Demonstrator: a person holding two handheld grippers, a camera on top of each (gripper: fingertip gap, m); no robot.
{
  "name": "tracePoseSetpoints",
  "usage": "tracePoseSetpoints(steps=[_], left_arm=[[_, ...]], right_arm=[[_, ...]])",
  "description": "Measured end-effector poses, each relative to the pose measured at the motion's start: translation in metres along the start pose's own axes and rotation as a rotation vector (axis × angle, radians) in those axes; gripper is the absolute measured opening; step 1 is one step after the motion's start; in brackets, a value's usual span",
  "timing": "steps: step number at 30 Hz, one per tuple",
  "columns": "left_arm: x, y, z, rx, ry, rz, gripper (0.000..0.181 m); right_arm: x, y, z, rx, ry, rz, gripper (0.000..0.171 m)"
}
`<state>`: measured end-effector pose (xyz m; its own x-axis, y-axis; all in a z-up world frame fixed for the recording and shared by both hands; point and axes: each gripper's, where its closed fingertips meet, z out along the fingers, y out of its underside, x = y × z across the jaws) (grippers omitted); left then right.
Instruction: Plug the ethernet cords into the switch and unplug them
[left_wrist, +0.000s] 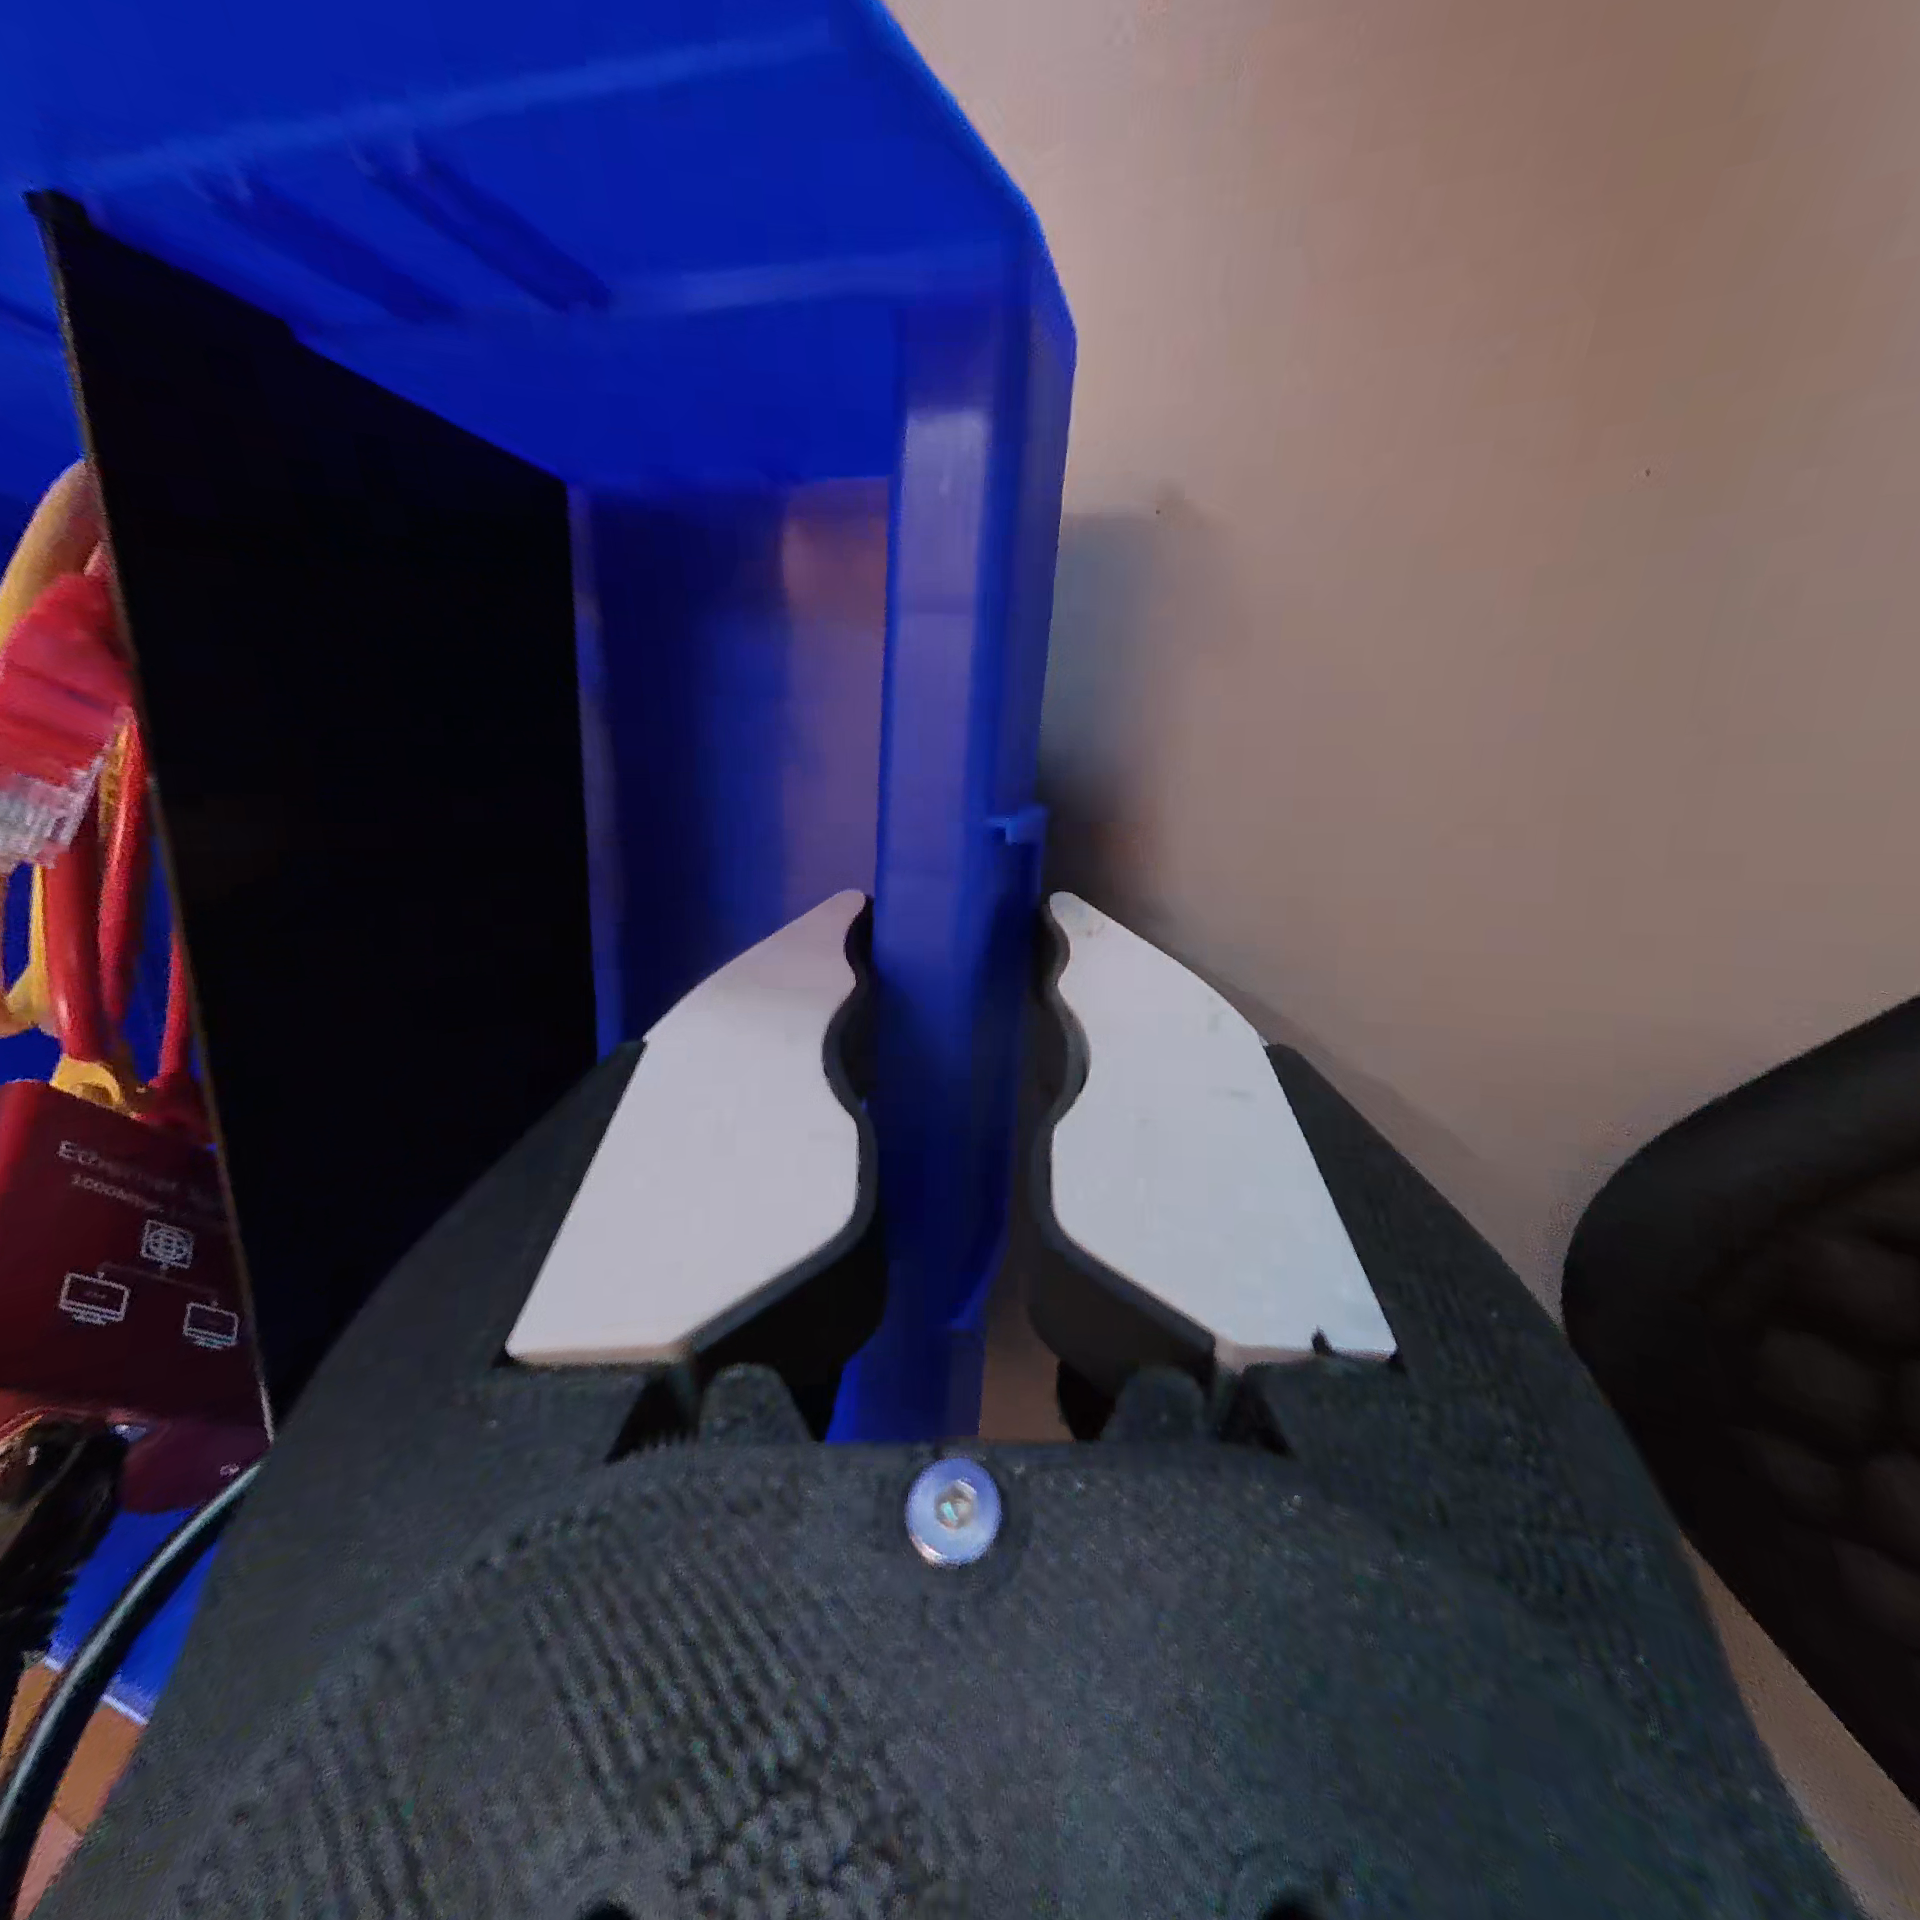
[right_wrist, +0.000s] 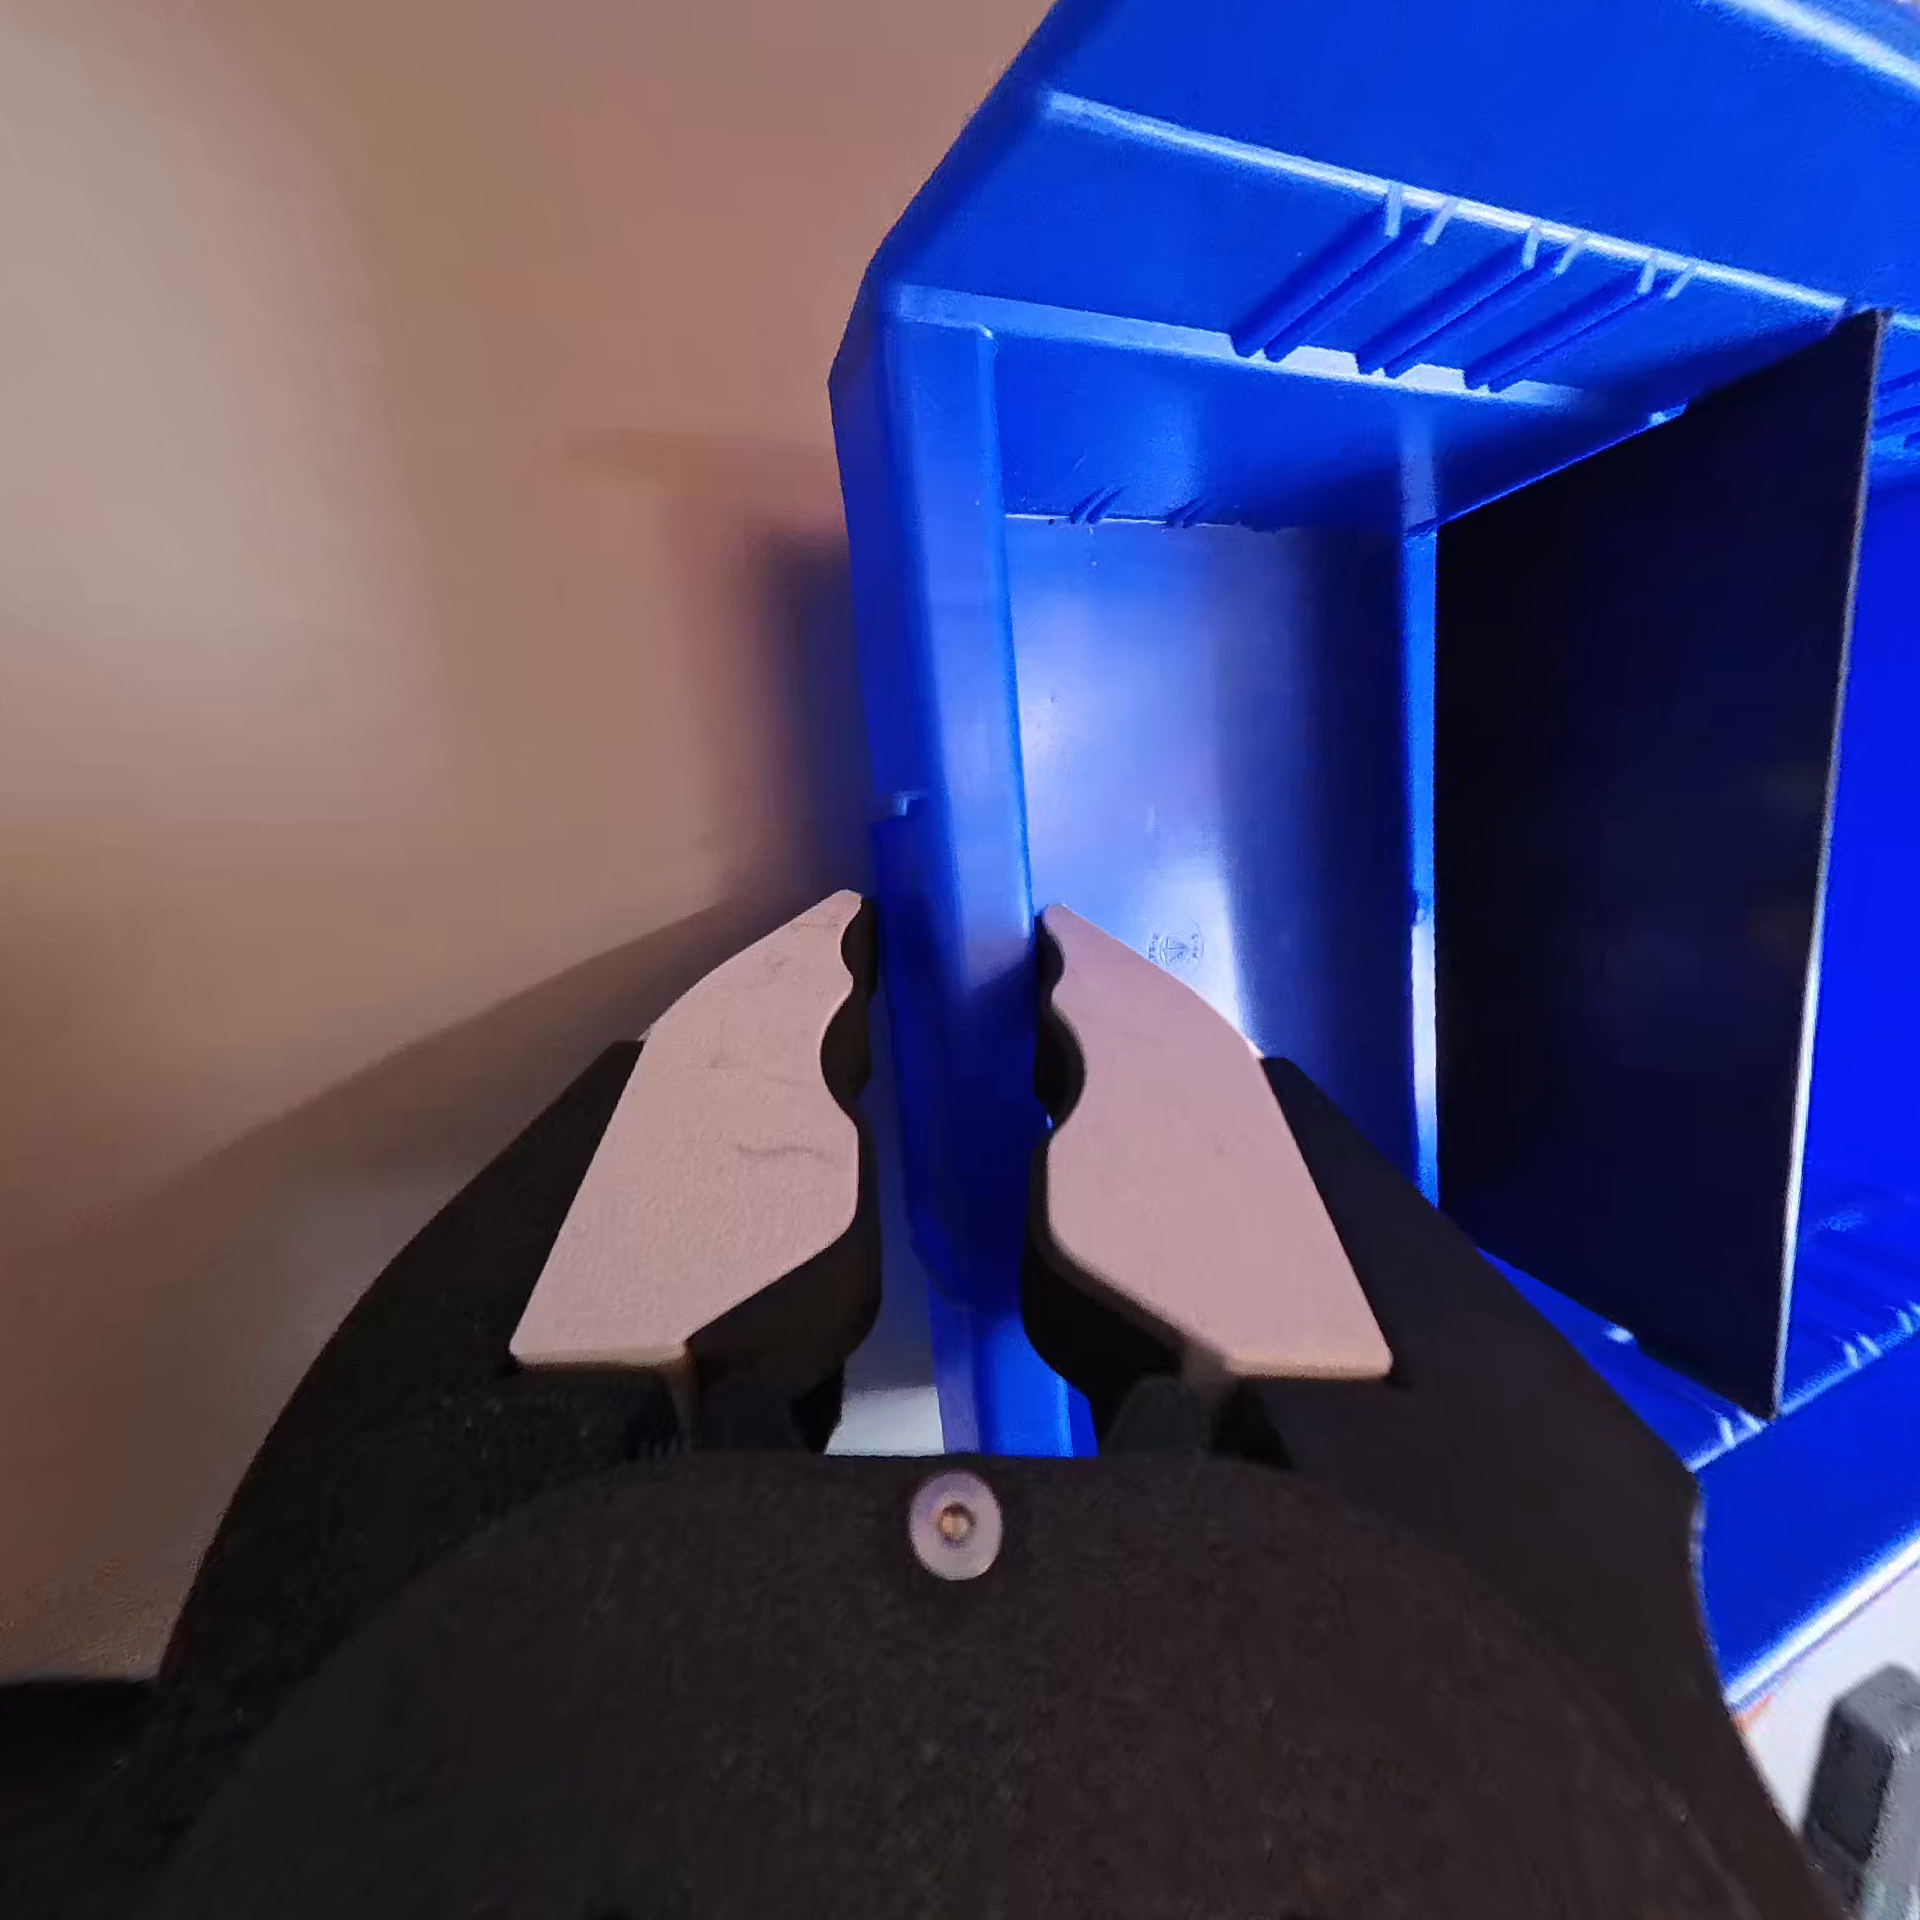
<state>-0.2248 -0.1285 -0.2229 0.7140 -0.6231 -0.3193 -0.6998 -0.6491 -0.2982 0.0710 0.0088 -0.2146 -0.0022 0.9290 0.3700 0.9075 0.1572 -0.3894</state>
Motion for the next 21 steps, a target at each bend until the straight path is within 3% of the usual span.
tracePoseSetpoints(steps=[7, 16, 18, 21], left_arm=[[-0.021, -0.008, 0.01, 0.001, -0.029, -0.019, 0.028], [-0.068, -0.01, 0.021, -0.001, -0.159, -0.057, 0.034], [-0.07, -0.014, 0.007, 0.042, -0.152, -0.094, 0.039], [-0.086, -0.025, -0.035, 0.16, -0.203, -0.159, 0.037]], right_arm=[[0.043, 0.049, -0.004, -0.042, 0.04, 0.032, 0.027], [0.101, 0.072, 0.005, -0.052, 0.2, 0.188, 0.04], [0.105, 0.065, -0.008, 0.031, 0.234, 0.266, 0.046], [0.098, 0.026, -0.047, 0.349, 0.184, 0.426, 0.049]])
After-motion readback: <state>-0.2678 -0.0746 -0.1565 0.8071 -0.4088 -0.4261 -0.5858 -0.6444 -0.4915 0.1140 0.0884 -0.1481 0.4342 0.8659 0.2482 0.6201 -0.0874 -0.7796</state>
